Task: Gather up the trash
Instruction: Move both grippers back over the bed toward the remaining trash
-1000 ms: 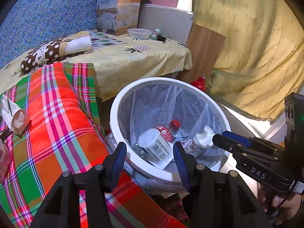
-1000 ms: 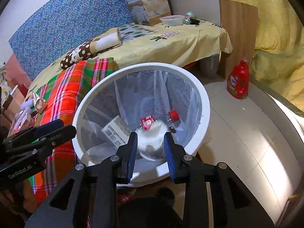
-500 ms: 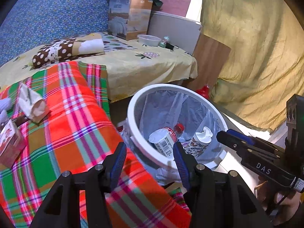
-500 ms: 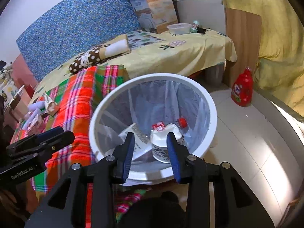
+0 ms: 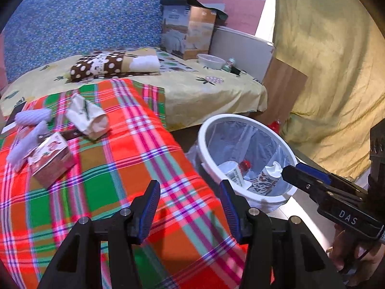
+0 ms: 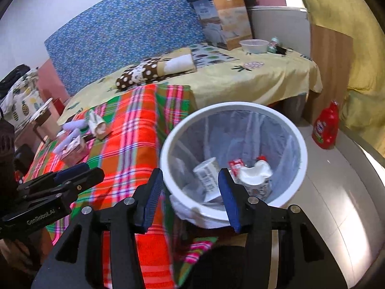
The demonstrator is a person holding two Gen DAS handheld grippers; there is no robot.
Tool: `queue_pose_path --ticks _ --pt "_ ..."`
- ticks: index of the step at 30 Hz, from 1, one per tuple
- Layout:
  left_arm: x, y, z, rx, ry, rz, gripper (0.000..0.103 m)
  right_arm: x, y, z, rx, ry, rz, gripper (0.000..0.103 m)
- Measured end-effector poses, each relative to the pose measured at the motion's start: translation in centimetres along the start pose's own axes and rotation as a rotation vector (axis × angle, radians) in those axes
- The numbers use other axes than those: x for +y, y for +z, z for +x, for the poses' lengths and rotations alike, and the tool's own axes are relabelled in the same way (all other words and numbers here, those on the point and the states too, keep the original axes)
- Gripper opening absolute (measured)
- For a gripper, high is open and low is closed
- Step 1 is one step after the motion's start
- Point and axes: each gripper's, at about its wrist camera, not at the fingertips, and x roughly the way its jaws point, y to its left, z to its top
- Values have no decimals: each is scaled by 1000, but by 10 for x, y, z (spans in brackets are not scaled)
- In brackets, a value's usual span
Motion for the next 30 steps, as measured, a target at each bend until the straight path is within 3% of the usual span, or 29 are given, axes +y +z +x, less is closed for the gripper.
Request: queue_pose_path --ticks 30 --pt "69 -30 -58 -57 201 -117 51 74 -9 9 35 173 -127 50"
